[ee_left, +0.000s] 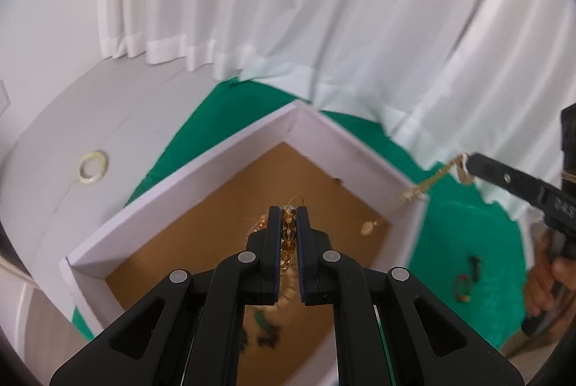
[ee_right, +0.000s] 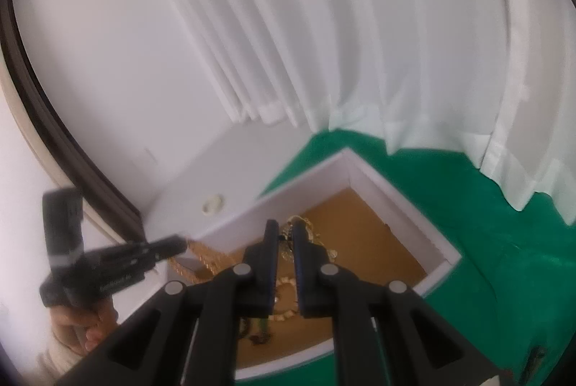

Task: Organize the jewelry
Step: 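Carry the pearl strand and gold chain into the white box and open both grippers, then withdraw both grippers from the box over the red bracelet and watch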

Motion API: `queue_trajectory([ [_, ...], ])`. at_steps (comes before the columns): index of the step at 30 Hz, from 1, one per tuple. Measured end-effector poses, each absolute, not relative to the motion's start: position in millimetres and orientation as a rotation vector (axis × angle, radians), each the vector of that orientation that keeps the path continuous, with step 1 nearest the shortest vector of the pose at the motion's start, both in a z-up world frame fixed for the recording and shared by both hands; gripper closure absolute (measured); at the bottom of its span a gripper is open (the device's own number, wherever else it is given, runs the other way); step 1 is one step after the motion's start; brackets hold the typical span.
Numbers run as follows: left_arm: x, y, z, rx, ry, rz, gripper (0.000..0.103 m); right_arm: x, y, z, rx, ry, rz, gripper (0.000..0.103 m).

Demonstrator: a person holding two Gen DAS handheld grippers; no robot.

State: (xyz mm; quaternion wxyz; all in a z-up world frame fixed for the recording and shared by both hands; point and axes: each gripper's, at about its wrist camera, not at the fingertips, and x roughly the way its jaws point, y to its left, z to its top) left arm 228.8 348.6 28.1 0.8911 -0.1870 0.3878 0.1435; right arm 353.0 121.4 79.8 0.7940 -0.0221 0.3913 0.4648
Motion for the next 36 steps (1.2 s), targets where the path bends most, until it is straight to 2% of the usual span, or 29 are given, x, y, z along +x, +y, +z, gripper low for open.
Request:
queue_trajectory([
  [12,278.8,356.5,-47.7,-0.312,0.875,0.429,0.098,379.0,190.5,-27.5,-0.272,0.941,0.910,0.095],
  [15,285.1,355.2,-55.1,-0.282,0.880,0.447,0.095,382.1,195.0,-37.2,-0.295,0.940,0.867,0.089],
  [16,286.7,354.3,-56.4,-0.267,0.883,0.462,0.092,384.4,196.3,-38.1,-0.296,0.943,0.854,0.070],
  [17,287.8,354.4,-57.4,-0.263,0.890,0.470,0.074,386.0,194.3,-37.2,-0.288,0.943,0.837,0.041],
  [18,287.3,354.2,-57.9,-0.266,0.898,0.479,0.044,386.5,190.1,-34.8,-0.274,0.936,0.821,0.030],
  [20,280.2,353.2,-53.4,-0.275,0.867,0.495,0.021,385.7,179.8,-26.6,-0.251,0.919,0.813,0.027],
  [27,247.7,333.1,-27.5,-0.286,0.812,0.487,0.011,366.5,121.4,7.1,-0.240,0.821,0.700,0.027],
  [36,200.7,228.4,-2.5,-0.217,0.779,0.291,0.009,289.5,16.3,7.5,-0.236,0.763,0.604,0.027],
])
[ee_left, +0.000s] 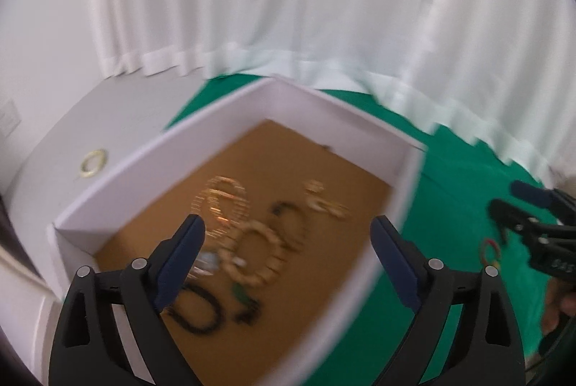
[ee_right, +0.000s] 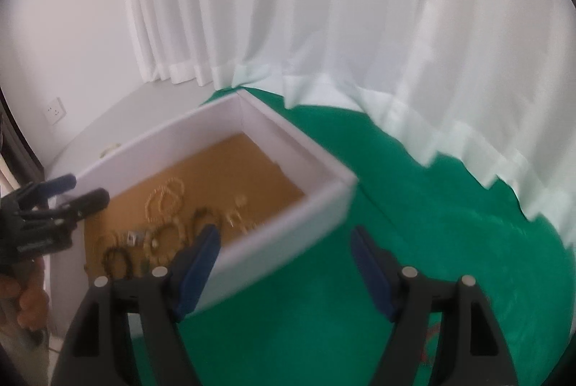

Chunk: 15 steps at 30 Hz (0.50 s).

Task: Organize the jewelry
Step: 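Withdraw both grippers from the box over the red bracelet and watch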

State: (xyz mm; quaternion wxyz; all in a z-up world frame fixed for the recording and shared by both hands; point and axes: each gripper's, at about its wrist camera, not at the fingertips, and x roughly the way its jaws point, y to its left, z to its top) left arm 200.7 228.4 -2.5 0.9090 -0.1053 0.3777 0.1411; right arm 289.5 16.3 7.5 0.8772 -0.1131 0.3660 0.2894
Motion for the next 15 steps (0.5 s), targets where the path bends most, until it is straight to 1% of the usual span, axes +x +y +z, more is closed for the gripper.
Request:
queue_trajectory([
  [3,186.4,174.5,-3.5,-0.169,0.744,0.208,0.005,268.3,-26.7,-1.1,-0.199,0.760,0.564,0.027],
  [6,170.5,125.4,-8.2,-0.140,0.682,0.132,0.004,250.4,-71.7,-14.0,-0.186,0.758,0.492,0.027],
  [8,165.2,98.2,-16.1,-0.148,0.689,0.069,0.004,241.5,-101.3,-25.5,-0.183,0.769,0.436,0.027],
  [11,167.1,63.5,-43.2,-0.195,0.785,-0.038,0.004,228.2,-147.0,-46.7,-0.147,0.799,0.373,0.027],
  [15,180.8,25.3,-88.3,-0.189,0.979,-0.107,0.004,209.5,-212.0,-75.6,-0.088,0.830,0.272,0.027],
])
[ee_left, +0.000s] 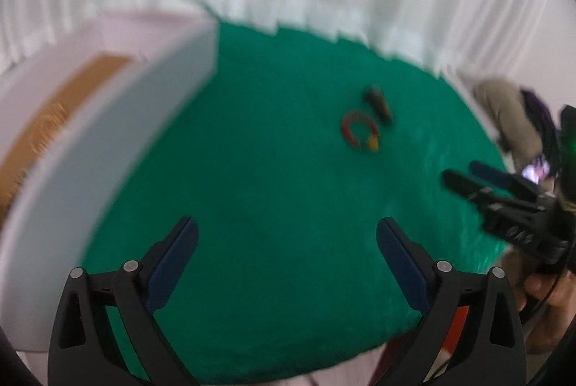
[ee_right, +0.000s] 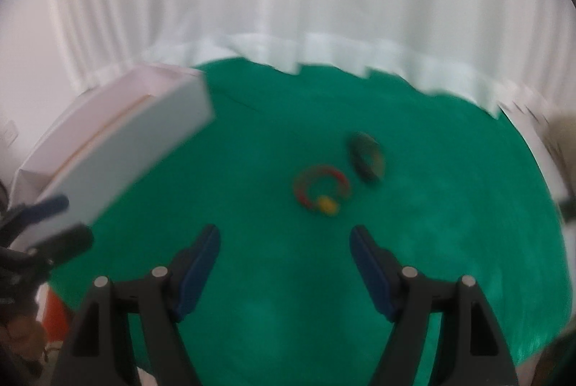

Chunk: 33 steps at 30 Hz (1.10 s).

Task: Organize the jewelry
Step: 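Withdraw both grippers from the box over the red bracelet and watch, then grasp the red bead bracelet by its amber bead with the left gripper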

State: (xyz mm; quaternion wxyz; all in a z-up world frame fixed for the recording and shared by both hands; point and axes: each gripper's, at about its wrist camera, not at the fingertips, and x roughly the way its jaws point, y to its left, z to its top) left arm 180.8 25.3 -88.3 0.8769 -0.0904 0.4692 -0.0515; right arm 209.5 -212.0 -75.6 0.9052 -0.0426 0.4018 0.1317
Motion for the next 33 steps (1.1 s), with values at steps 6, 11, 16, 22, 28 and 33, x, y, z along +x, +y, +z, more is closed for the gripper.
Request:
queue_trajectory([
  [6,205.4,-17.2,-116.4,-0.063,1.050,-0.143,0.004,198.0,-293.8,-118.2,0.038,0.933,0.127,0.027],
  [11,239.9,-47.2,-112.8,-0.028,1.034,-0.252,0.004,195.0,-315.8,-127.8,0.132,0.943,0.111,0.027],
  [16,294.0,-91.3,-112.9,0.097,1.015,-0.352,0.004,196.0,-312.3,-132.3,0.158,0.957,0.155,0.027],
  [22,343.6,-134.2,-138.0,0.290,1.015,-0.435,0.004,192.8,-317.2,-130.8,0.193,0.956,0.163,0.027],
  [28,360.7,-149.2,-162.8,0.340,1.078,-0.555,0.020,189.8,-329.5,-131.6,0.225,0.955,0.149,0.027],
  [33,364.1,-144.0,-166.9,0.305,1.099,-0.588,0.027,193.0,-337.4,-133.4,0.266,0.953,0.145,0.027],
])
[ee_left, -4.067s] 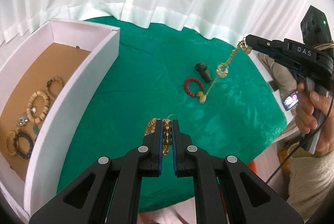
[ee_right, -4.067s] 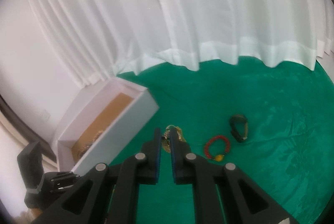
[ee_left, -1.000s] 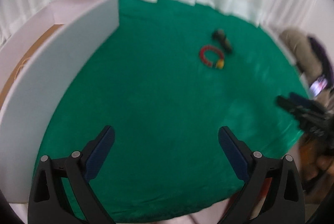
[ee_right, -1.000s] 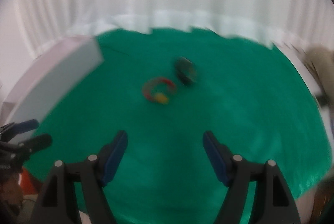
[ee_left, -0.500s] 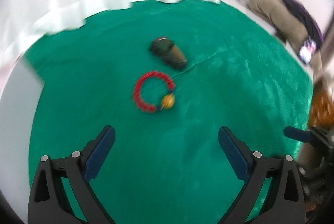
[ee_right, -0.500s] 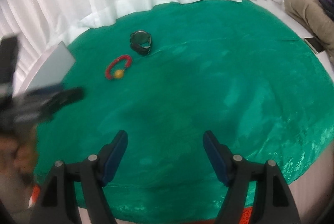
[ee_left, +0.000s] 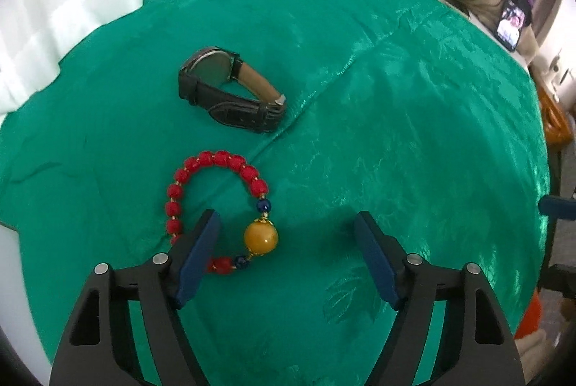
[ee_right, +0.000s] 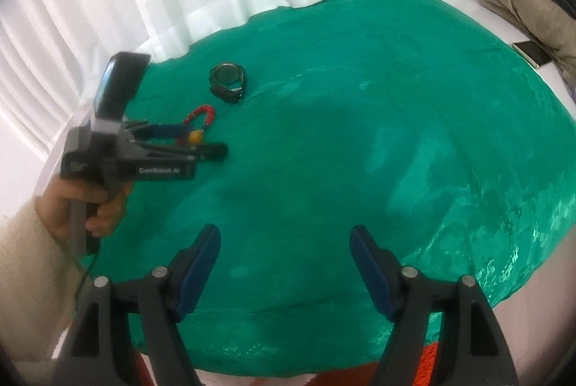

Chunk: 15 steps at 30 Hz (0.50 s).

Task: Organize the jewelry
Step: 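Grasp the red bead bracelet by its amber bead with the left gripper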

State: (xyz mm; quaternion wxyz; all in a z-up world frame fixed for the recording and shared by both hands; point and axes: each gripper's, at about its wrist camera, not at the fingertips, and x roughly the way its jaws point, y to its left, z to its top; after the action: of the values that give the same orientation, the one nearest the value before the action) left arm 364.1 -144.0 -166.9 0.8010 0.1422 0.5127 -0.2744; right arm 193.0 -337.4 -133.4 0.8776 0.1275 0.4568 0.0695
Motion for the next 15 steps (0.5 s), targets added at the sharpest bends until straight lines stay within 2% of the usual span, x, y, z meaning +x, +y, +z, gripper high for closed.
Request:
queue_trajectory([
  [1,365.4,-143.2,-166.6,0.298,1.101,-0.583,0.029,192.4,-337.7,-133.7,0.270,0.952,0.146,0.027],
  [4,368.0,-141.2,-165.1,0.290,1.100,-0.558,0.049,191.0,-337.1,-133.2,0.277,0.951,0.150,0.027],
  [6,369.9,-137.9,-163.0,0.264,1.109,-0.550,0.079,189.1,-338.0,-132.3,0.279,0.948,0.152,0.027],
  [7,371.6,-136.7,-162.7,0.247,1.118,-0.550,0.087,187.6,-337.8,-131.7,0.281,0.946,0.152,0.027],
  [15,363.7,-118.5,-158.6,0.128,1.126,-0.474,0.088,186.6,-340.1,-129.1,0.291,0.950,0.153,0.027],
])
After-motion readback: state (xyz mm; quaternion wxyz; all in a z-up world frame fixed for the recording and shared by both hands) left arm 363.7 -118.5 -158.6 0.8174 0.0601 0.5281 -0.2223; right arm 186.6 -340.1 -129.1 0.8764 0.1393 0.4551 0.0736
